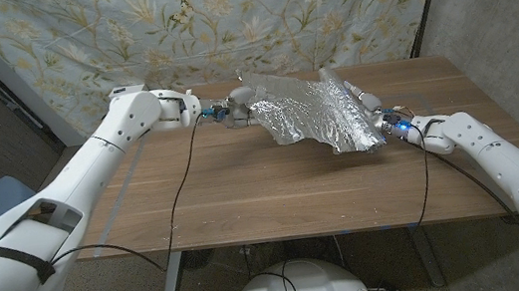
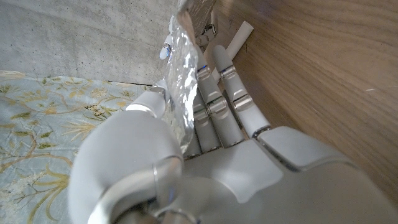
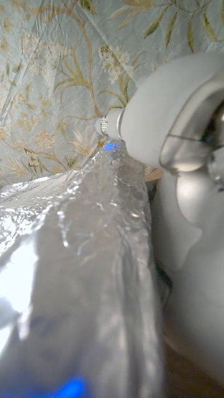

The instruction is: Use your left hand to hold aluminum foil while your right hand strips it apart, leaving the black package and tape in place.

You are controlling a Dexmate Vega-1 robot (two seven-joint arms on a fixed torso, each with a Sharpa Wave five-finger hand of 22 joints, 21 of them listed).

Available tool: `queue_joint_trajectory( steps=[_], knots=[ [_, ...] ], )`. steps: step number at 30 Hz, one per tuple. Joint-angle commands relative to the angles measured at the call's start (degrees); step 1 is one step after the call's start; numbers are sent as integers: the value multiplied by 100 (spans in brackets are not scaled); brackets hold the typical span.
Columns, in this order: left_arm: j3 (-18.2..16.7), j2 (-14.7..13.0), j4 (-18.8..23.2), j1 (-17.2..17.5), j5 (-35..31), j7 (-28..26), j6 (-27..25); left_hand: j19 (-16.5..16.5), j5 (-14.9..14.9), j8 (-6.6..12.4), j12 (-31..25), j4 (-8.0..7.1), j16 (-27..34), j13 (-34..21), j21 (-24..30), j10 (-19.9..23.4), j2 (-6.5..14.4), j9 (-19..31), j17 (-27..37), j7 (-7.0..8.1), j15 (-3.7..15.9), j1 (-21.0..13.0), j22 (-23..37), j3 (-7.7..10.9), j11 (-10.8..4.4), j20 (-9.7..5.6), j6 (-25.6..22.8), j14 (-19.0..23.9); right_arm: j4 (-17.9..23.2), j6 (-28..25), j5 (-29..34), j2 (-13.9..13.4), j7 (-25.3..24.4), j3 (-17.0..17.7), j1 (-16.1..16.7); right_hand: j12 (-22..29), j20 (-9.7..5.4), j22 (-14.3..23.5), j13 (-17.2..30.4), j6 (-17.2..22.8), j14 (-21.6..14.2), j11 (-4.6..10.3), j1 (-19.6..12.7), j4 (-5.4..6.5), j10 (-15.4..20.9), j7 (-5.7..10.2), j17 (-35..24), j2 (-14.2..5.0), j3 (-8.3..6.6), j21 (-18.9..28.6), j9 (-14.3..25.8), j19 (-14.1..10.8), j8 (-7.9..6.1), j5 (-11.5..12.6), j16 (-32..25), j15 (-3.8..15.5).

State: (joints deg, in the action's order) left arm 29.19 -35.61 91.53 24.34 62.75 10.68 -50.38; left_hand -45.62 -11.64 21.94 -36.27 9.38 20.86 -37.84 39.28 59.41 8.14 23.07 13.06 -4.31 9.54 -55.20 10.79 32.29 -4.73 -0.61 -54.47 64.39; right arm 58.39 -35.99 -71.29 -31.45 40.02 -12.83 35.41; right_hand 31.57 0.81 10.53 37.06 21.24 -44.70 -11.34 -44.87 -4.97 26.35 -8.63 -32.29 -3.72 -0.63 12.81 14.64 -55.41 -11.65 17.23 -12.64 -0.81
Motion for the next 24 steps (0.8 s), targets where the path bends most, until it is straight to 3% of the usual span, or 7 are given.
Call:
queue_joint_trajectory(
  steps=[1, 14, 24],
  knots=[
    [-39, -76, 97, 57, 79, -10, 25, 13, 10, 30, -14, -9, -7, -34, 45, 152, 2, 22, 18, -196, 74, -71, 19, 1, -163, -12, -219, 7, 88, 7, -59, -56, -83, 39, 83, -16, 11, 14, 22, -11, 15, 10, 12, -18, -12, -344, -6, -67, 25, 10, 6, 18, -24, 30, 11, -18],
    [-200, -253, 255, 269, 231, -138, 72, 31, 15, 18, 6, -13, -5, -18, 76, 162, 3, 24, 31, -198, 100, -79, 17, -6, -164, -17, -220, 26, 95, -5, -65, -65, -138, 13, 70, -17, 12, 15, 28, -8, 15, 26, 16, -7, 5, -344, -12, -100, 38, 9, 4, 15, -28, 34, 10, -21],
    [-190, -349, 168, 348, 161, 137, 345, 68, 21, 9, 15, -20, -19, -38, 91, 136, 3, 18, 45, -174, 86, -77, 15, -13, -161, -20, -230, -2, 27, -8, -36, -36, -86, -37, 17, -26, 13, 15, 29, -8, 11, 10, 21, 0, 7, -345, -15, -116, 53, 9, 2, 8, -29, 33, 10, -16]
  ],
)
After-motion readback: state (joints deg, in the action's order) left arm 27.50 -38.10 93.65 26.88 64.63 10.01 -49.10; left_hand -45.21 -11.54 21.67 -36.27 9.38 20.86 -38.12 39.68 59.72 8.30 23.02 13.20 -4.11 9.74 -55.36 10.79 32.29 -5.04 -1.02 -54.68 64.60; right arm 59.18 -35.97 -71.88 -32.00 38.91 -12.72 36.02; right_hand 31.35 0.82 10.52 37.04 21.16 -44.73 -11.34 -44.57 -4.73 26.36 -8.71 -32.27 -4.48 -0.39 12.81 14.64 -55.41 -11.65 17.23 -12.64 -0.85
